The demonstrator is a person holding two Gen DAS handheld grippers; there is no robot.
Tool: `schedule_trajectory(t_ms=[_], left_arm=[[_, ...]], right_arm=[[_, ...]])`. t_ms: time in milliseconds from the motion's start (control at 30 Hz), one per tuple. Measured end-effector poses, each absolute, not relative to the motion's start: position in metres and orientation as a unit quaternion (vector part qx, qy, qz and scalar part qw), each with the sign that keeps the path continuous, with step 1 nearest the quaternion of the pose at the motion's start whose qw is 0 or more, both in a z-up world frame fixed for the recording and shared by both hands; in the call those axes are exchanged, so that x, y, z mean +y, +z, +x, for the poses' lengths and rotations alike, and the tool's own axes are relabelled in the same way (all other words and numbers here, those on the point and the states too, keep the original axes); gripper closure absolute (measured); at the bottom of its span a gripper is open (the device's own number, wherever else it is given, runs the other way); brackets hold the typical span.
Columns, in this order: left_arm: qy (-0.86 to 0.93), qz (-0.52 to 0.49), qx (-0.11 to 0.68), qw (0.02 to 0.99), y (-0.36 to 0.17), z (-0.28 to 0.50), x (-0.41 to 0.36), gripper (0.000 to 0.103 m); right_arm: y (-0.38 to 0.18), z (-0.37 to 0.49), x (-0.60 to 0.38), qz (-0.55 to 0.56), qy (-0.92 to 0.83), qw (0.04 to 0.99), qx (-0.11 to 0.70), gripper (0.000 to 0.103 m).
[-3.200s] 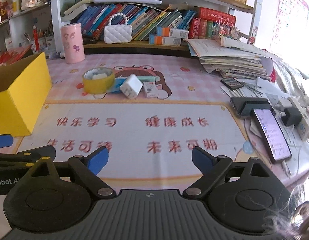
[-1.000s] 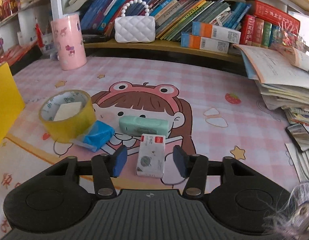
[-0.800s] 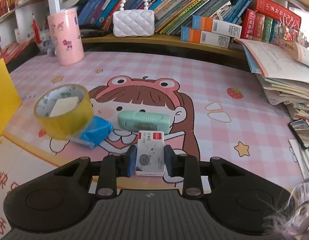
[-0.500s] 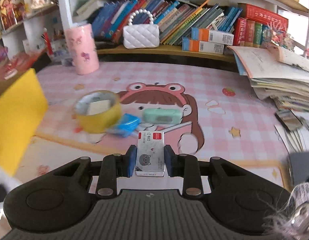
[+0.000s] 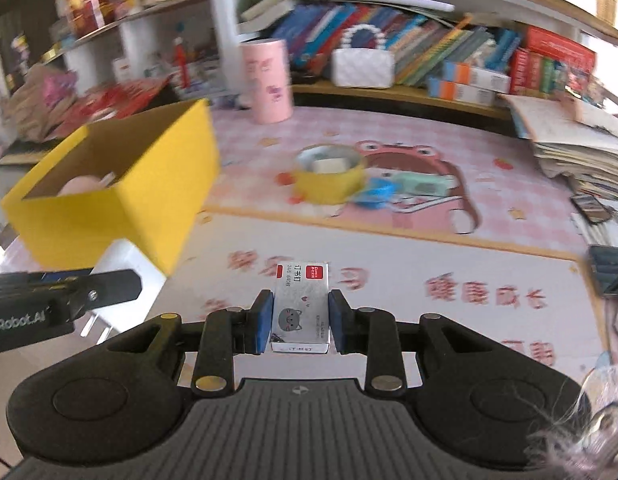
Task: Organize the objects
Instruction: 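Carry the small box and charger plug with both tools over the yellow box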
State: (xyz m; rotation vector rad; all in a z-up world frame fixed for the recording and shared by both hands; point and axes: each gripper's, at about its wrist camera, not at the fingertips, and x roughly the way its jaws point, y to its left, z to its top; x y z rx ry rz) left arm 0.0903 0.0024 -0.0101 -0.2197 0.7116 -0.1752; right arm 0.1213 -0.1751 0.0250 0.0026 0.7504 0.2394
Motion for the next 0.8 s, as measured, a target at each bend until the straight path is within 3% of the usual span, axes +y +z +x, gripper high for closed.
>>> schedule_trajectory(t_ms=[800], left_arm=[[-0.021,-0.118,0.321,0.940,-0.001,-0.009,0.136,0.079]], right_arm=[[0.026,0.035,-0.024,-0.022,0.198,0.911,0.360,0.075]])
